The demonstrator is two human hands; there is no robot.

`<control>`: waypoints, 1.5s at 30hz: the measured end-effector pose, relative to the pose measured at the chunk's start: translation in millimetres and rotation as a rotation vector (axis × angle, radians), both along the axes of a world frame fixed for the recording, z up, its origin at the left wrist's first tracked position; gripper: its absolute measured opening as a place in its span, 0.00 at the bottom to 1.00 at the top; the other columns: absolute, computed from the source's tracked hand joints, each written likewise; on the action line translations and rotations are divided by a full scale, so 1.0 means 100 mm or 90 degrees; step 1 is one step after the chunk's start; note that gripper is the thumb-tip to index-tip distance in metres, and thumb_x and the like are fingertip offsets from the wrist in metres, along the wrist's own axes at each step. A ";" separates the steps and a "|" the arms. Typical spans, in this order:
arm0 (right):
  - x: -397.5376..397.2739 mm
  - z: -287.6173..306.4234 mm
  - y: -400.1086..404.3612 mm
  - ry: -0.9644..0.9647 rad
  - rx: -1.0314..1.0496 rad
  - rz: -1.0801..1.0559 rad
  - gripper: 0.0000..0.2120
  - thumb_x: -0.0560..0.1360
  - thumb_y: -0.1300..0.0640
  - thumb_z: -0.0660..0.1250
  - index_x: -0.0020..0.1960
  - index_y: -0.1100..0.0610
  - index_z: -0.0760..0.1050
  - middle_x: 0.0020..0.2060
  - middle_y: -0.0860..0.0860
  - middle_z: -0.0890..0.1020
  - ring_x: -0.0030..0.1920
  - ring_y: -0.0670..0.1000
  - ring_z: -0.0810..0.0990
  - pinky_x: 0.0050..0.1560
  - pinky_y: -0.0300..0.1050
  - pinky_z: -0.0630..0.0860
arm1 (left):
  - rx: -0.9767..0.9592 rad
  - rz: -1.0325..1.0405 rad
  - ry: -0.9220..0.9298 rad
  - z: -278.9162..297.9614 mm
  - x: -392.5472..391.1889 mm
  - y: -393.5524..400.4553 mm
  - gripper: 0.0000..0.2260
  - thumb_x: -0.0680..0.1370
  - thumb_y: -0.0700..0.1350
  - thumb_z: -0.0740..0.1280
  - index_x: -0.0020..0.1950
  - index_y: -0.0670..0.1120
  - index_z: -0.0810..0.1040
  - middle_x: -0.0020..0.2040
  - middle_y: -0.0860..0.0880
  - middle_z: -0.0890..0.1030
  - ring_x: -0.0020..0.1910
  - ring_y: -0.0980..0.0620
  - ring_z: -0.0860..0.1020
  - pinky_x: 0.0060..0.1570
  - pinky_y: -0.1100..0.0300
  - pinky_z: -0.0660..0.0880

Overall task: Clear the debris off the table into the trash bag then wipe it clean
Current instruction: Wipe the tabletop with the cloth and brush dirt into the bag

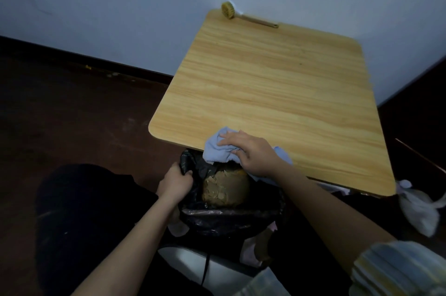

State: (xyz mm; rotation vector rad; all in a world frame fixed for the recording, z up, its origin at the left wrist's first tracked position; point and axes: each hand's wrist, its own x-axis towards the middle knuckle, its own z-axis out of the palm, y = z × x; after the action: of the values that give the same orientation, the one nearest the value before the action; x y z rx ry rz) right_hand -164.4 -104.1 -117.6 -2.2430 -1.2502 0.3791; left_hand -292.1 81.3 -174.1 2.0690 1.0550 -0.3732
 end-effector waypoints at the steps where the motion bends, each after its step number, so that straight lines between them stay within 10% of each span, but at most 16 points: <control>1: -0.06 0.00 -0.02 -0.010 0.004 0.002 0.17 0.79 0.67 0.60 0.65 0.57 0.76 0.68 0.53 0.74 0.72 0.54 0.67 0.75 0.46 0.57 | 0.000 -0.001 -0.004 0.01 -0.01 -0.02 0.13 0.79 0.51 0.62 0.62 0.48 0.71 0.59 0.43 0.78 0.60 0.39 0.75 0.57 0.51 0.71; 12: -0.57 -0.01 -0.17 -0.225 0.037 0.057 0.21 0.65 0.76 0.63 0.54 0.64 0.82 0.57 0.62 0.81 0.59 0.64 0.79 0.58 0.62 0.74 | -0.006 -0.005 -0.036 0.07 -0.04 -0.02 0.13 0.78 0.49 0.62 0.61 0.48 0.72 0.57 0.43 0.78 0.58 0.39 0.76 0.48 0.55 0.68; 23: 0.16 0.01 -0.66 -0.010 -0.040 -0.514 0.22 0.79 0.64 0.58 0.72 0.53 0.69 0.71 0.50 0.70 0.70 0.54 0.68 0.62 0.46 0.68 | 0.010 -0.007 -0.042 0.07 -0.05 0.00 0.07 0.78 0.51 0.62 0.54 0.50 0.69 0.57 0.43 0.78 0.58 0.38 0.75 0.47 0.55 0.66; 40: -0.68 -0.18 0.24 -0.176 0.047 -0.065 0.26 0.68 0.76 0.59 0.63 0.61 0.77 0.65 0.59 0.76 0.67 0.61 0.73 0.70 0.59 0.66 | 0.025 0.032 -0.036 0.15 -0.07 0.17 0.14 0.78 0.48 0.62 0.61 0.45 0.72 0.59 0.41 0.77 0.59 0.38 0.75 0.56 0.52 0.70; 45: -0.82 -0.27 -0.01 -0.270 0.003 0.089 0.24 0.61 0.77 0.69 0.56 0.66 0.81 0.57 0.66 0.80 0.58 0.68 0.78 0.54 0.70 0.74 | 0.053 0.040 -0.023 0.15 -0.13 0.22 0.12 0.78 0.49 0.62 0.59 0.45 0.71 0.59 0.41 0.77 0.60 0.37 0.75 0.53 0.53 0.69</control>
State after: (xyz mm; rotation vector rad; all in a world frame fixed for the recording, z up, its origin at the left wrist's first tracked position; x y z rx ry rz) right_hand -245.9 -104.9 -144.9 -2.3129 -1.6216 -0.0590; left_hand -305.1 103.7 -159.1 2.1025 1.1283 -0.2621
